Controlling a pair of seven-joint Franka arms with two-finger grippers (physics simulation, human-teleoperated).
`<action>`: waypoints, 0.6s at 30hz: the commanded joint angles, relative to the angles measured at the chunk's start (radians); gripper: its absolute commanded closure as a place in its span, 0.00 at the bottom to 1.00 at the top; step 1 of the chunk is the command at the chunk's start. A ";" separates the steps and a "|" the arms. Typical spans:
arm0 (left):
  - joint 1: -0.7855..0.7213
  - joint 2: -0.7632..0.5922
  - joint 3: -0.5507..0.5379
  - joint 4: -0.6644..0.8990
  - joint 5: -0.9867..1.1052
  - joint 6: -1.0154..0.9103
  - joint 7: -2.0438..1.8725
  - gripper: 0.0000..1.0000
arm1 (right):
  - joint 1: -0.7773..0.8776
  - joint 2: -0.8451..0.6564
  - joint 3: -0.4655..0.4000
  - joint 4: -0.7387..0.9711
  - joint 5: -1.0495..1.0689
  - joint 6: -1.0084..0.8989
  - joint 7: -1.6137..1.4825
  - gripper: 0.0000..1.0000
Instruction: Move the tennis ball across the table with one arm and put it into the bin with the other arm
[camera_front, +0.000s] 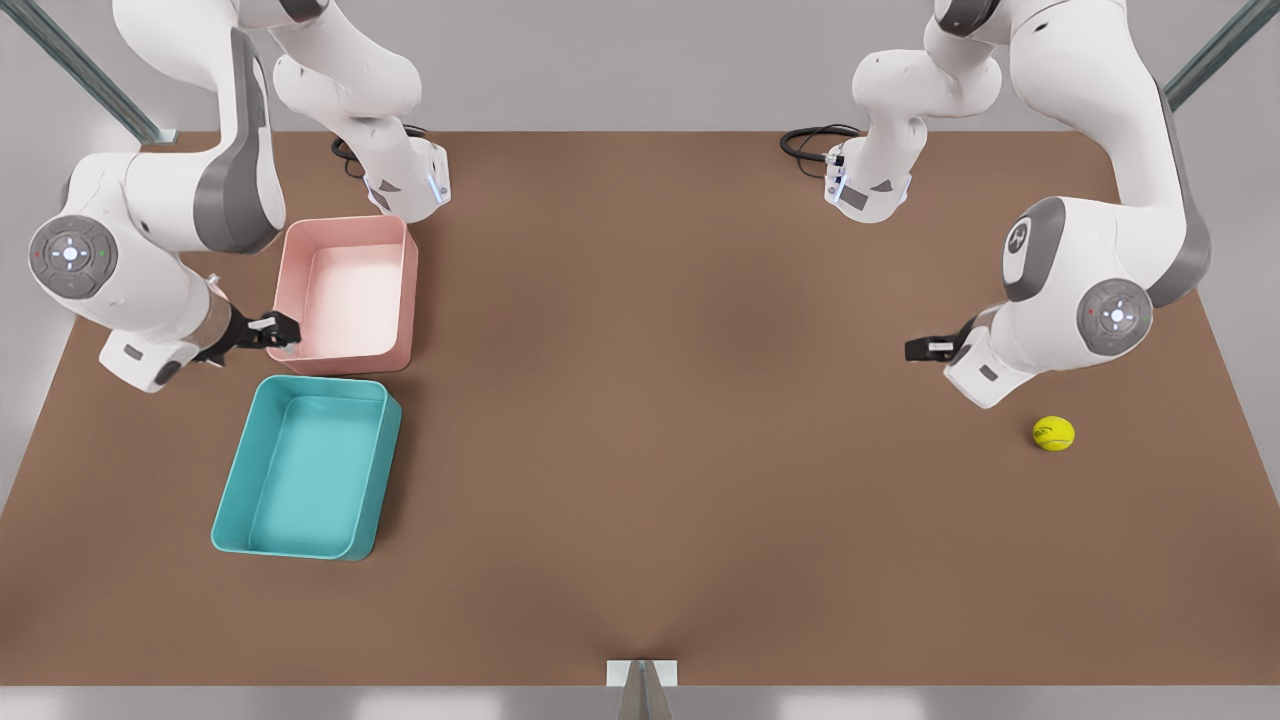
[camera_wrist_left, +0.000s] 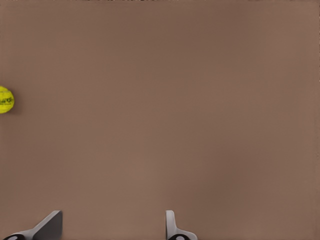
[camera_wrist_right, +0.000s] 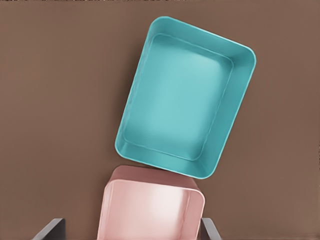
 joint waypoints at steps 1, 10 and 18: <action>0.000 -0.001 0.000 0.001 0.000 0.033 -0.060 0.00 | -0.001 -0.006 0.000 -0.009 -0.008 0.019 0.206 0.00; 0.227 0.195 0.095 -0.005 0.091 0.384 1.396 0.79 | 0.010 0.073 -0.006 0.082 -0.012 0.037 0.179 0.00; 0.465 0.390 0.175 -0.016 0.103 0.622 2.498 0.79 | 0.014 0.070 -0.026 0.138 0.015 -0.098 0.182 0.00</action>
